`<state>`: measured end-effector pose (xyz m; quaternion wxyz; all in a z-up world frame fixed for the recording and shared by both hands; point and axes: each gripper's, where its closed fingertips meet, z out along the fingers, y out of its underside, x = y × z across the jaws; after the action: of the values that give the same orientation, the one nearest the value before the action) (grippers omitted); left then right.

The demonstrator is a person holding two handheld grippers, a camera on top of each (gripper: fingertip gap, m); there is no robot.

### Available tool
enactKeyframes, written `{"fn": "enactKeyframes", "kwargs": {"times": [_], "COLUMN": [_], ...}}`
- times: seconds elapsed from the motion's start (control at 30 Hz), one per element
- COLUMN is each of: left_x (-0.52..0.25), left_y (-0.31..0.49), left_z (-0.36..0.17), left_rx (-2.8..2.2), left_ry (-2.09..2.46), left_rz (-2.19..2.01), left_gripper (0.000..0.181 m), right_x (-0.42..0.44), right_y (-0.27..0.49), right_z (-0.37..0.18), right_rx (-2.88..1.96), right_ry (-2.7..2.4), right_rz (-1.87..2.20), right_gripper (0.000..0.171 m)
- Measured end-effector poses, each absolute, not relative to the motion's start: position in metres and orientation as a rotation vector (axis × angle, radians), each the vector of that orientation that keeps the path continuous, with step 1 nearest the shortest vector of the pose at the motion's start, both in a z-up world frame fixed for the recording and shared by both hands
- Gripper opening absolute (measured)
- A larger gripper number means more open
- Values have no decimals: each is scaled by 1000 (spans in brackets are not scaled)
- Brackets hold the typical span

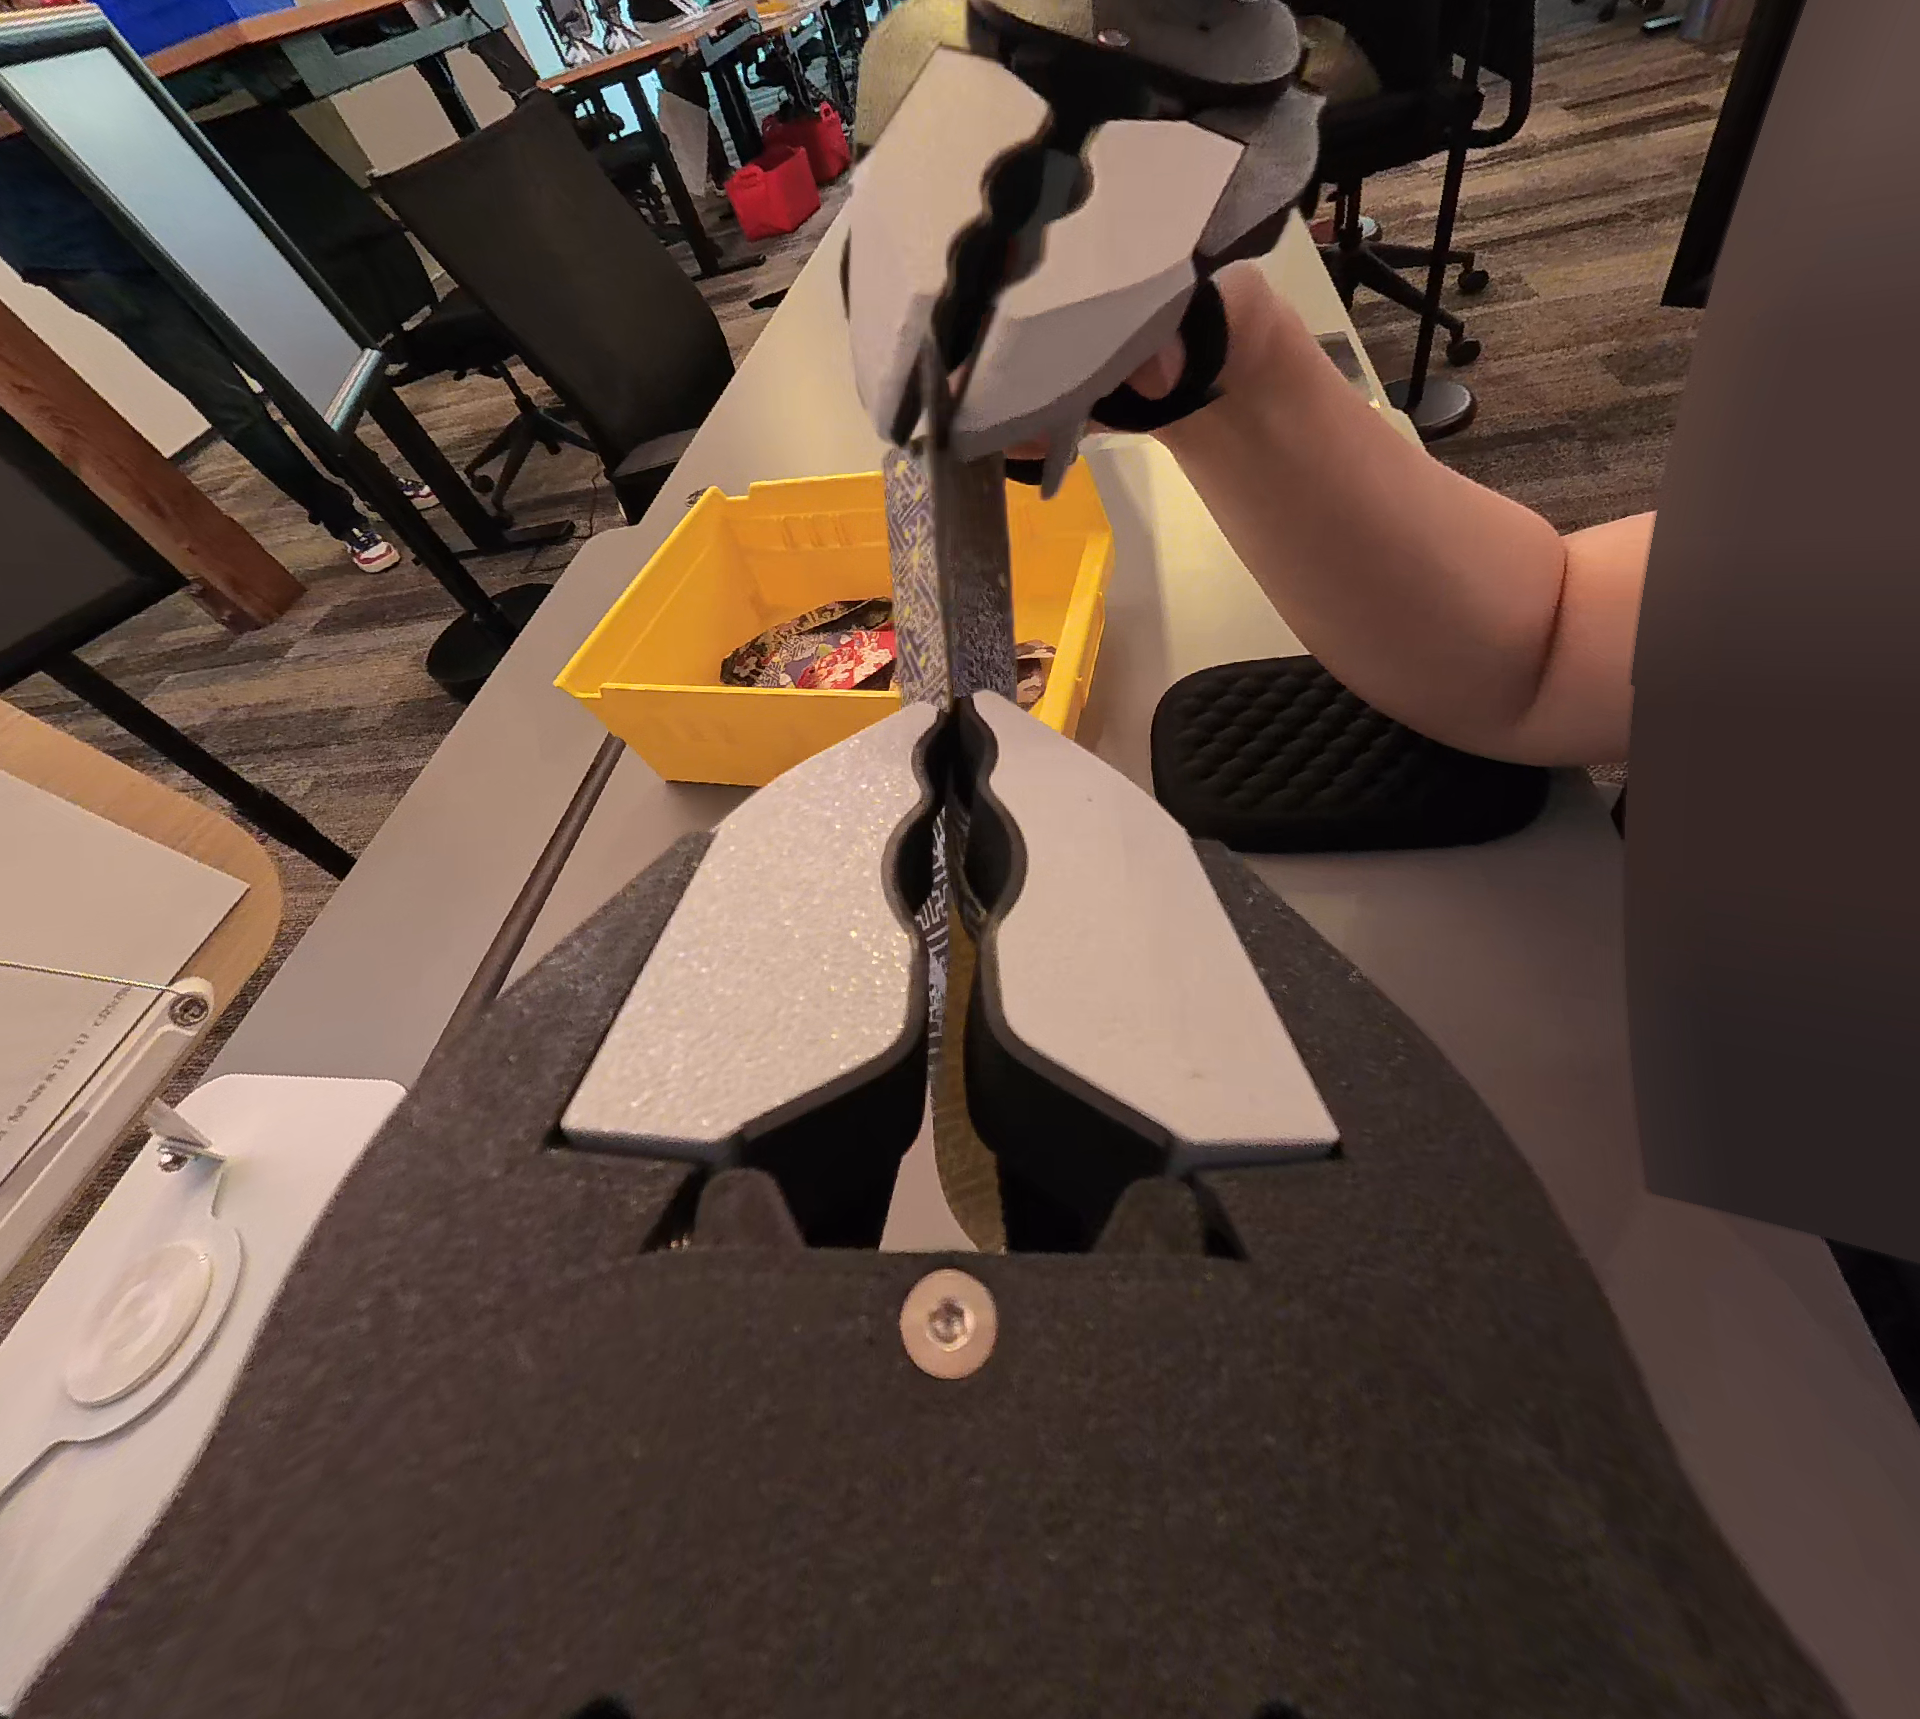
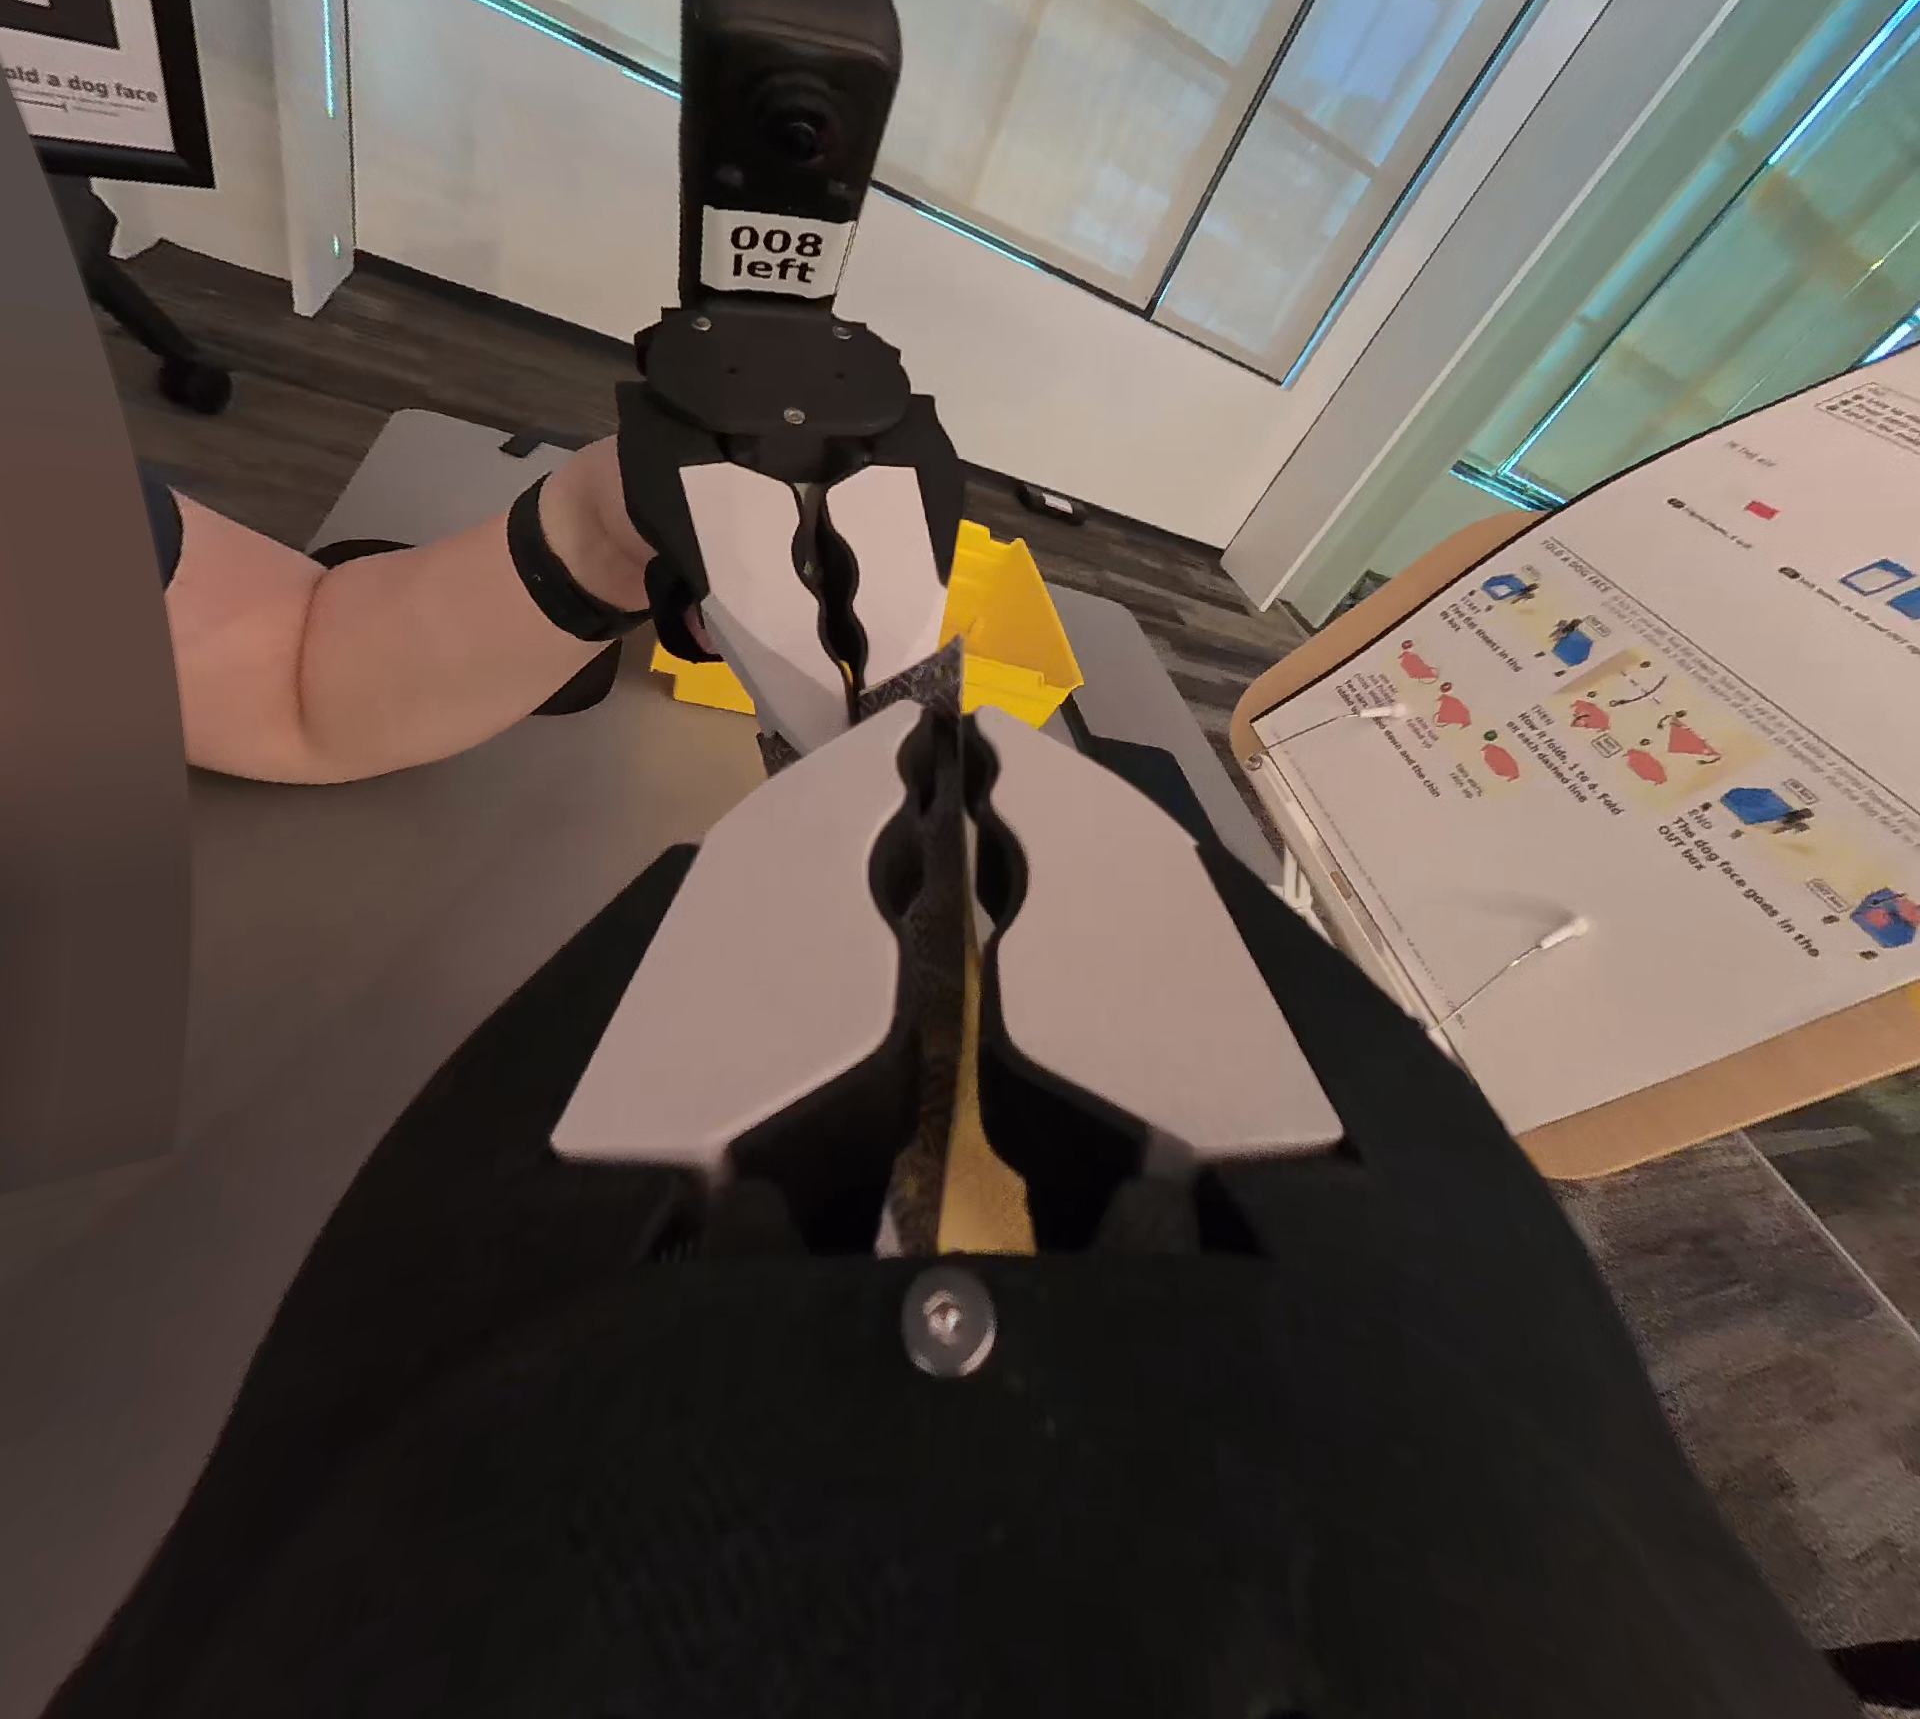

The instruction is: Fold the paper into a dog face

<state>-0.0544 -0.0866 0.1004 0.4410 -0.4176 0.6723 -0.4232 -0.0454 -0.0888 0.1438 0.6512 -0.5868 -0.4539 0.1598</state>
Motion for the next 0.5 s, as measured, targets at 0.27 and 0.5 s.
{"fn": "enactKeyframes", "kwargs": {"times": [0.27, 0.5], "left_x": [-55, -56], "left_y": [-90, -93], "left_z": [97, 96], "left_rx": [-1021, -1012], "left_ry": [1706, 1716], "left_rz": [-1046, -1085], "left_gripper": [0, 6], "right_x": [-47, -49], "right_y": [-93, -97], "right_z": [141, 136], "right_rx": [-1332, -1323], "right_ry": [-1059, -1105], "right_rz": [424, 504], "right_gripper": [1, 0]}}
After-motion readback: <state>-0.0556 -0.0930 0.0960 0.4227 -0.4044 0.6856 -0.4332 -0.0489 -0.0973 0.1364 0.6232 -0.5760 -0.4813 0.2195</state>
